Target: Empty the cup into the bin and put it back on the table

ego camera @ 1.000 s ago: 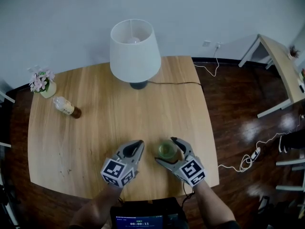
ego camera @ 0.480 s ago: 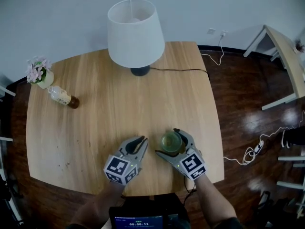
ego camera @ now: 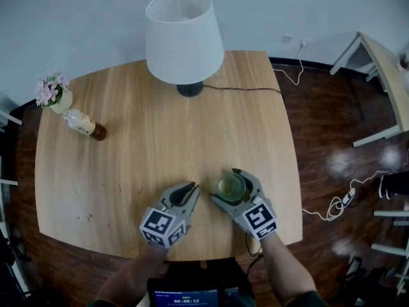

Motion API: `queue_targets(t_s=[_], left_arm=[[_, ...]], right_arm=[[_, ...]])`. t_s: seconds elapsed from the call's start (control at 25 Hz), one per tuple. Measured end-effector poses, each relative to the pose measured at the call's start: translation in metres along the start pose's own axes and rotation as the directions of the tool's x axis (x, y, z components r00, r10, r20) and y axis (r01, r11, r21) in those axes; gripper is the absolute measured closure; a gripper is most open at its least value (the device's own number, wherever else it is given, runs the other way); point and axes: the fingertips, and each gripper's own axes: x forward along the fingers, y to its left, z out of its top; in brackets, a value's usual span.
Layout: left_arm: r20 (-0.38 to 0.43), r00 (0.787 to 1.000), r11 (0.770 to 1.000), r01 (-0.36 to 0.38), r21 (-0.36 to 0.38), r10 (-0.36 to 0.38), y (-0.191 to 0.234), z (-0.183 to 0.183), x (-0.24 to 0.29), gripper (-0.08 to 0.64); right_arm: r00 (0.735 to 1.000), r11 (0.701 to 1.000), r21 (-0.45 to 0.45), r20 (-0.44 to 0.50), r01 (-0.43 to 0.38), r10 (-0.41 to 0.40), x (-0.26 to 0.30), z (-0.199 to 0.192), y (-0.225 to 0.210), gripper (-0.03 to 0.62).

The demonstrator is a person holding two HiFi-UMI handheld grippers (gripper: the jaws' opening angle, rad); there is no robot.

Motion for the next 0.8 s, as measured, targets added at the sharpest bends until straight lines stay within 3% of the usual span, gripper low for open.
queue_targets(t_s=[0.32, 0.8], left_arm=[[0.020, 1.000, 1.000, -0.007, 0.008, 0.007, -0.003, 0.011, -0.011, 0.514], [0.097, 0.995, 0.997, -0.001, 0.075, -0.006, -0.024, 0.065, -0.040, 0.534]], right_arm=[[1.000, 1.000, -0.011, 0.015, -0.004, 0.004, -0.008, 0.009, 0.001, 0.192], [0.998, 0.999, -0.038, 0.069, -0.010, 0.013, -0.041, 0.058, 0.019, 0.193]])
